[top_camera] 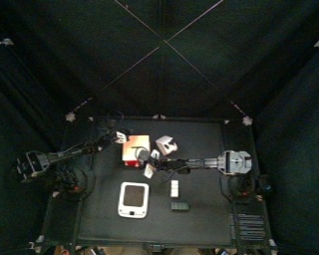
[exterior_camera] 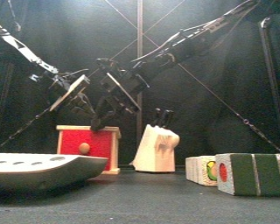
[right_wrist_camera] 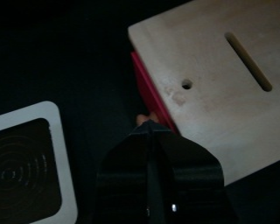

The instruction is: Close drawer

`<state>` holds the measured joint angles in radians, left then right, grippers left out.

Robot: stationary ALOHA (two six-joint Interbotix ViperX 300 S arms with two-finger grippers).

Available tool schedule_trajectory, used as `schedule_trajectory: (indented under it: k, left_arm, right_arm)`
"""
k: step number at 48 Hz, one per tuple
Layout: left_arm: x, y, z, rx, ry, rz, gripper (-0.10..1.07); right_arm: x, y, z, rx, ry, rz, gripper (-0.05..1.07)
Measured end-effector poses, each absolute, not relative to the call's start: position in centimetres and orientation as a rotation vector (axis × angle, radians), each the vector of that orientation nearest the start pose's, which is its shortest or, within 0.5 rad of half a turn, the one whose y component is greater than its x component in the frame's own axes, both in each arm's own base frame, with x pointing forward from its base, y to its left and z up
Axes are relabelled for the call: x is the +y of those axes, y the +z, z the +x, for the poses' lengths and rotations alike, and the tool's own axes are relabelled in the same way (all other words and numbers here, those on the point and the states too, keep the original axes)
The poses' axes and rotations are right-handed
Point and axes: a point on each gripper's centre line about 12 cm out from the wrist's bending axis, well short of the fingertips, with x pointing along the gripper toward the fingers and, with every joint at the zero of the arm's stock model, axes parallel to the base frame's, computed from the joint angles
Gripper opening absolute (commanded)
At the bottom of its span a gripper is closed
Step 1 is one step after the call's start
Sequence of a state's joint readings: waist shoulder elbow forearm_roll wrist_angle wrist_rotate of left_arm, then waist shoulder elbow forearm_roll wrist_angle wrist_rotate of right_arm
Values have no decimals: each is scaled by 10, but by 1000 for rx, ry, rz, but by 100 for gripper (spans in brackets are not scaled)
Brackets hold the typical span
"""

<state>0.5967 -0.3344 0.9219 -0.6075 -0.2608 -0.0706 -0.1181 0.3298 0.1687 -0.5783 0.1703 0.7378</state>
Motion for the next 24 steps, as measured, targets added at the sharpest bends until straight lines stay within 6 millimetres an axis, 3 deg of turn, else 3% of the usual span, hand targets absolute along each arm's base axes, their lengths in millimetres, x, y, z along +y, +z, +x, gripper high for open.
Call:
schedule_trajectory:
  k: [10, 24]
  left_arm:
    - [151, 238, 256, 93, 684, -598, 45]
    - [118, 242, 250, 53, 568, -488, 45]
  right_arm:
    - [-49, 189, 498, 615, -213, 149, 32]
    - [-30, 201, 479, 578, -150, 153, 32]
